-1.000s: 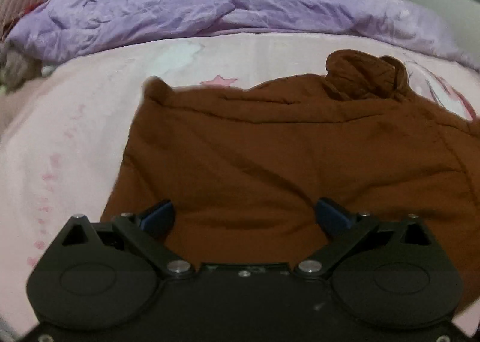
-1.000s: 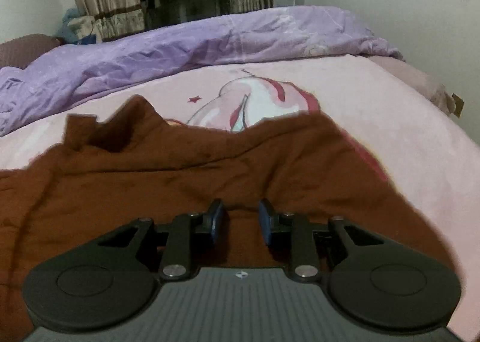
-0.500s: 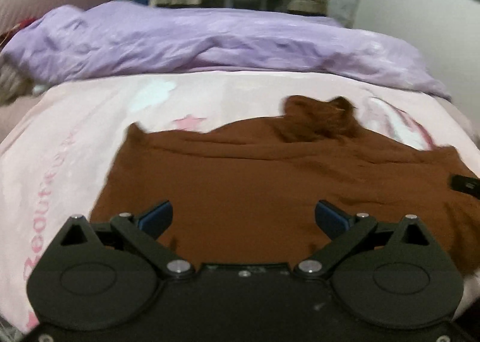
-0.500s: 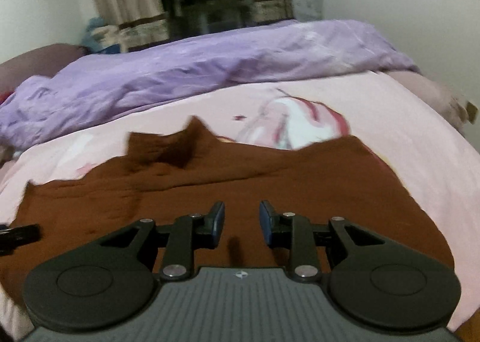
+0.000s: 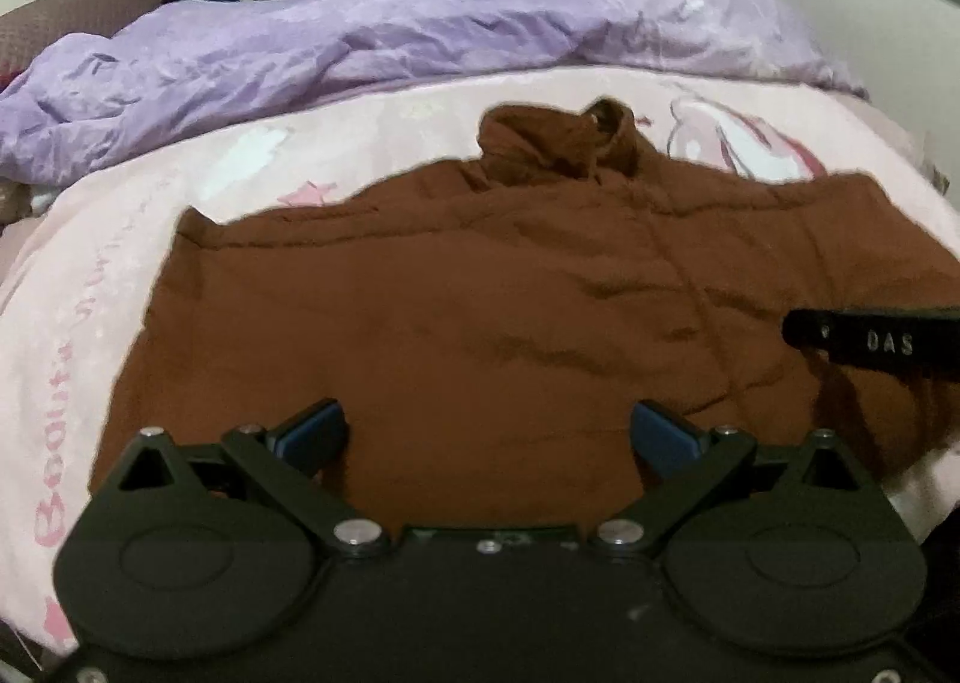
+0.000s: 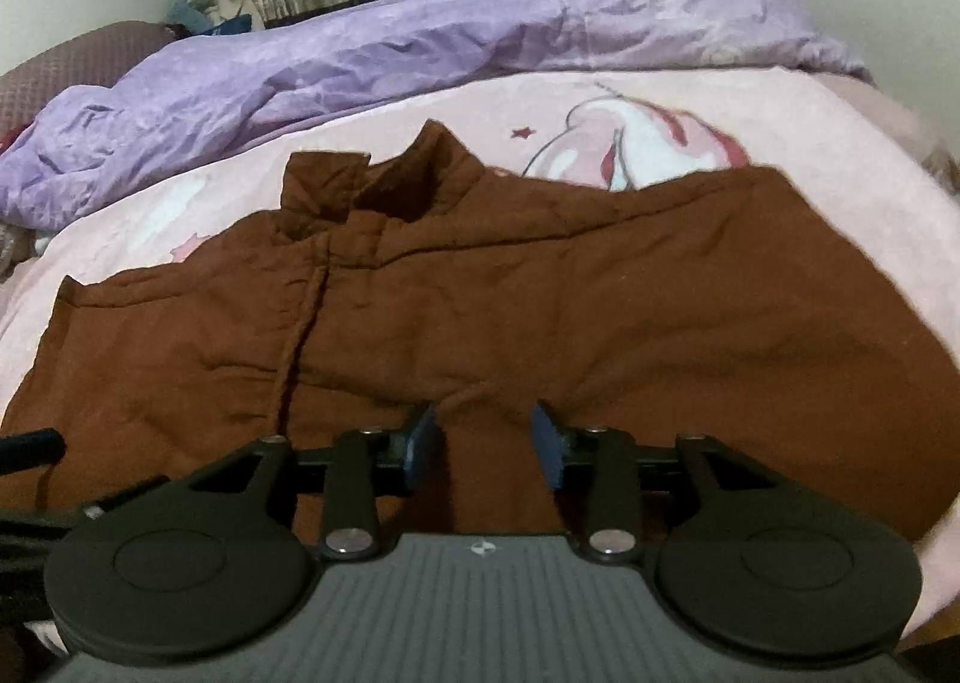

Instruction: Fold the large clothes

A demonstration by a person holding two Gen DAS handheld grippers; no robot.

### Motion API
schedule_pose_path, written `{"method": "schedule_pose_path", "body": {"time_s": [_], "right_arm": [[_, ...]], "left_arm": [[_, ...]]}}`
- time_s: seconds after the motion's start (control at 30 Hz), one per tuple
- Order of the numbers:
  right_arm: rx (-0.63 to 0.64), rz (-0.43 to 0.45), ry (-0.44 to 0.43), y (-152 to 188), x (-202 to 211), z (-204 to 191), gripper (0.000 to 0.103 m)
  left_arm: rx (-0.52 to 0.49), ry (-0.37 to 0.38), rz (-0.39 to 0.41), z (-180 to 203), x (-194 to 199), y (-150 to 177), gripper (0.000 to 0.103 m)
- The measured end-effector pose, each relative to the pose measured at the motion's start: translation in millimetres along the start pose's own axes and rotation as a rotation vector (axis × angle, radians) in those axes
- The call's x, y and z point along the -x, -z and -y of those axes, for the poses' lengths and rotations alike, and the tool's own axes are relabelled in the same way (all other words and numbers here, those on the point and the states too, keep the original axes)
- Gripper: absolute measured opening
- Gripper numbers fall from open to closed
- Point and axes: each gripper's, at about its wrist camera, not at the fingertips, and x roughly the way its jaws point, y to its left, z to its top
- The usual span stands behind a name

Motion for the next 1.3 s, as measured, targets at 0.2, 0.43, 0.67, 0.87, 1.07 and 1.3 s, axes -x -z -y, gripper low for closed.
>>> {"method": "schedule_pose_path", "body": {"time_s": [0.2,0.43,0.67,0.87,1.07,1.3], "right_arm": [[-0.058,0.074,0.001,2.4,27.4,22.9,0.071],[-0.331,0.058,0.178,27.9,40.8,120.7,0.088],[-0.442,0.039,0.199,40.2,47.4,129.5,0.09],[-0.715,0.017,0.117,61.9,44.9,153.7,0.091],[-0.879,0.064,0.034,69.3,34.1,185.2,0.095],[-0.792,0.102,-0.03,40.6,4.5,187.5,0.037]], "left_arm": [[-0.018,-0.081,0.055,-29.8,16.5,-6.0,0.103],[0.042,-0.174,-0.041,-82.8,-31.8,17.4,0.103],[0.077,-0.172,-0.005,-82.9,-36.9,15.5,0.103],[0.097,-0.16,-0.006,-87.7,-36.8,16.4,0.103],[0.076,-0.172,-0.004,-79.0,-24.8,19.0,0.103],[0.06,-0.18,-0.022,-73.7,-24.0,12.2,0.103]]}}
